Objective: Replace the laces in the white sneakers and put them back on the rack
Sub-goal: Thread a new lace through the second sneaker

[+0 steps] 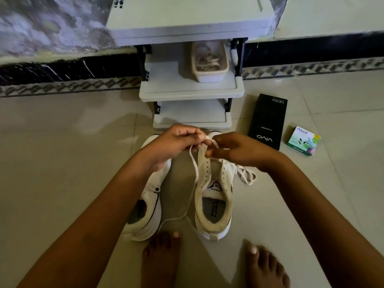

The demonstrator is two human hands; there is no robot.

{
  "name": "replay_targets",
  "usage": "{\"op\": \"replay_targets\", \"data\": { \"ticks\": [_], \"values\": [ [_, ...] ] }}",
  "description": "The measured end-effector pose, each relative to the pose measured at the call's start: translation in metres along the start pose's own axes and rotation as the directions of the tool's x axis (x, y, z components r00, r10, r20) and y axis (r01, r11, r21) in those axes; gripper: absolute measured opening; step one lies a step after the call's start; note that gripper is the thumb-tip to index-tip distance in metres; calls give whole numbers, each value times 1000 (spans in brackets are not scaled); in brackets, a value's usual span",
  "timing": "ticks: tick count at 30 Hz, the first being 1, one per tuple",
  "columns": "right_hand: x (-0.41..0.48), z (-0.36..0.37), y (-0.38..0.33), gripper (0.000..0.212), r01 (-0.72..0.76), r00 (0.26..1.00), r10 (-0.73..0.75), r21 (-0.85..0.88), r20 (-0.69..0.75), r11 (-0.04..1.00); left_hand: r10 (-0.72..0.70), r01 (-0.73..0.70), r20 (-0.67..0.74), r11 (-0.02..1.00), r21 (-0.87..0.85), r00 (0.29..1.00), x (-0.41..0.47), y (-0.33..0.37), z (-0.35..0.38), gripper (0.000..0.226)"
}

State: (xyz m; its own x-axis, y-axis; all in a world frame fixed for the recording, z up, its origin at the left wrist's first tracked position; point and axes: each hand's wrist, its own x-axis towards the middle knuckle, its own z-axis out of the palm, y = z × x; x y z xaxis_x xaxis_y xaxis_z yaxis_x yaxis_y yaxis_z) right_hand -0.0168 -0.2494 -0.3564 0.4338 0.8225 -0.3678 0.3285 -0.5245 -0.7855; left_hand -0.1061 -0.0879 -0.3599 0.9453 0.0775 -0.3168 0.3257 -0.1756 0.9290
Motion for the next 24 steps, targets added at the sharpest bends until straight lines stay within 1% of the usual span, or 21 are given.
{"op": "replay_targets", "data": {
  "ticks": [1, 2, 3, 4, 5, 6, 7, 8, 9, 10, 11, 12, 13, 14, 15, 16, 17, 19, 20, 22, 24],
  "values": [
    [-1, -4, -3, 20, 15, 998, -9, 97, -62, 995, -29, 29, 4, 1000, -2, 1000, -2, -7, -5, 21],
    [-2, -8, -2, 28, 24, 988, 9, 216, -153, 976, -57, 57, 16, 998, 11, 998, -4, -16, -9, 21],
    [-3, -12, 0, 34, 33, 966, 59, 345, -253, 938, -82, 81, 26, 996, 35, 996, -6, -25, -14, 21],
    [-3, -16, 4, 35, 41, 931, 132, 457, -341, 889, -108, 107, 24, 993, 57, 994, -8, -32, -19, 22],
    [-3, -20, 9, 34, 30, 892, 213, 522, -399, 852, -143, 143, -4, 987, 74, 990, -9, -39, -24, 22],
    [-2, -23, 16, 32, -16, 852, 284, 520, -439, 854, -181, 186, -56, 978, 90, 982, -9, -45, -27, 21],
    [0, -27, 25, 30, -117, 820, 326, 421, -470, 900, -214, 228, -122, 966, 120, 969, -8, -50, -29, 20],
    [1, -29, 35, 30, -253, 806, 339, 235, -486, 939, -230, 266, -202, 948, 177, 952, -7, -55, -29, 20],
    [2, -29, 45, 30, -365, 815, 328, 17, -477, 931, -222, 293, -276, 922, 253, 935, -5, -57, -29, 21],
    [3, -27, 51, 30, -425, 838, 312, -176, -448, 888, -186, 288, -318, 905, 314, 930, -2, -57, -27, 20],
    [3, -22, 53, 27, -430, 864, 287, -309, -413, 849, -138, 248, -318, 907, 339, 938, 0, -53, -23, 16],
    [3, -15, 53, 21, -392, 891, 241, -383, -385, 837, -91, 189, -286, 921, 340, 954, 2, -46, -16, 13],
    [5, -6, 50, 20, -315, 921, 172, -408, -349, 857, -51, 133, -243, 933, 335, 969, 4, -38, -9, 11],
    [7, 3, 46, 29, -204, 952, 92, -386, -291, 899, -19, 86, -203, 942, 325, 979, 7, -29, -1, 9],
    [10, 10, 41, 36, -114, 970, 45, -286, -238, 951, 8, 50, -177, 947, 318, 984, 9, -22, 6, 8],
    [12, 17, 33, 35, -51, 978, 20, -148, -208, 988, 40, 15, -165, 947, 320, 986, 12, -16, 11, 8],
    [12, 22, 26, 28, -23, 981, 17, -29, -191, 999, 71, -11, -167, 943, 334, 983, 14, -13, 14, 10],
    [11, 25, 21, 14, -27, 976, 54, 128, -211, 991, 88, -15, -205, 942, 336, 975, 14, -12, 13, 7],
    [10, 22, 22, 15, -38, 970, 80, 184, -230, 982, 75, -2, -225, 951, 310, 971, 13, -13, 10, 4],
    [5, 14, 27, 21, -82, 958, 141, 234, -249, 969, 36, 27, -243, 968, 251, 969, 10, -19, 3, 3],
    [1, 5, 35, 24, -144, 938, 193, 184, -288, 972, 11, 46, -240, 973, 228, 971, 8, -26, -2, 8]
  ]
}}
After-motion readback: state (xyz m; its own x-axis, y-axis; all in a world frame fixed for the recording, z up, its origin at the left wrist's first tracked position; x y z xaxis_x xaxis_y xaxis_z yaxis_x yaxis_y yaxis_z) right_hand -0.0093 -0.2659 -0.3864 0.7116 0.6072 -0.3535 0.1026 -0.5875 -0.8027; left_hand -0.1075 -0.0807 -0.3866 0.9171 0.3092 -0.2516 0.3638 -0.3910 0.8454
